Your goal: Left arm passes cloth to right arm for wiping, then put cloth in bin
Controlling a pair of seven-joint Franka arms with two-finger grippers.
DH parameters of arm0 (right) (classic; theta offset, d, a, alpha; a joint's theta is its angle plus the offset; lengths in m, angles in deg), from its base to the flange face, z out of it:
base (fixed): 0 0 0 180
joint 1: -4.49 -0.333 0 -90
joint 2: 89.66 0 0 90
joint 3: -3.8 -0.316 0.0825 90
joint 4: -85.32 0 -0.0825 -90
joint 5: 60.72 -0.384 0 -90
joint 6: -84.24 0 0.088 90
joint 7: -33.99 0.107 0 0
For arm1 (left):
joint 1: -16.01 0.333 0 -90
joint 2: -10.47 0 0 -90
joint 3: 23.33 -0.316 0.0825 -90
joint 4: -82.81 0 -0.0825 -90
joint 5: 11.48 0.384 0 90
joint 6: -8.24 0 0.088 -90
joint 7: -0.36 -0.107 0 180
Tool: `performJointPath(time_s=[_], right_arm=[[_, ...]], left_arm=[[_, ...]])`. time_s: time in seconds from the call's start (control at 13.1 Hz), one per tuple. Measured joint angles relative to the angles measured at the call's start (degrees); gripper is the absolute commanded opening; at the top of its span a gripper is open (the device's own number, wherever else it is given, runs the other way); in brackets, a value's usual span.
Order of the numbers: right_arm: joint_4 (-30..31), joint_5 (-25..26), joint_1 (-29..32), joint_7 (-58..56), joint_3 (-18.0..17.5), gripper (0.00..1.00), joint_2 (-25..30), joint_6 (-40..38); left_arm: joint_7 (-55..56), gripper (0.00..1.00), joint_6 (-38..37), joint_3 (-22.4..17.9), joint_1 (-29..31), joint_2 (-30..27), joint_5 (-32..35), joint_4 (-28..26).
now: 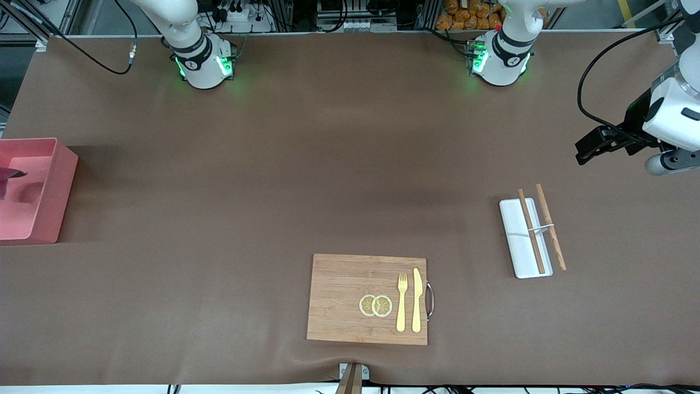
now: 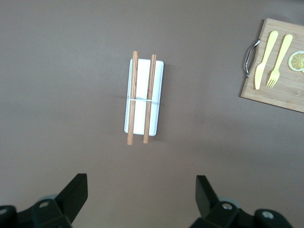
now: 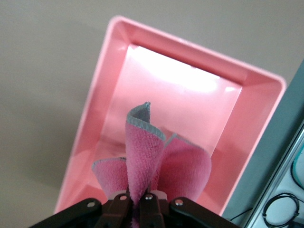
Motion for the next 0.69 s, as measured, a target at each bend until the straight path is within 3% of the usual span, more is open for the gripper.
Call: performJointPath(time_s=[0.31,0.69], right_arm=[[-0.5,0.0,0.2,-0.1,-0.5,1.0,-2.9,0.9],[-2.8,0.0,-3.7,4.9,-1.8,1.0,3.4,-3.7]], left_arm=[[0.0,1.0,-0.1,0.0,0.0,0.0,0.0,0.0],[0.0,1.0,-0.2,0.0,0.0,0.0,0.0,0.0]])
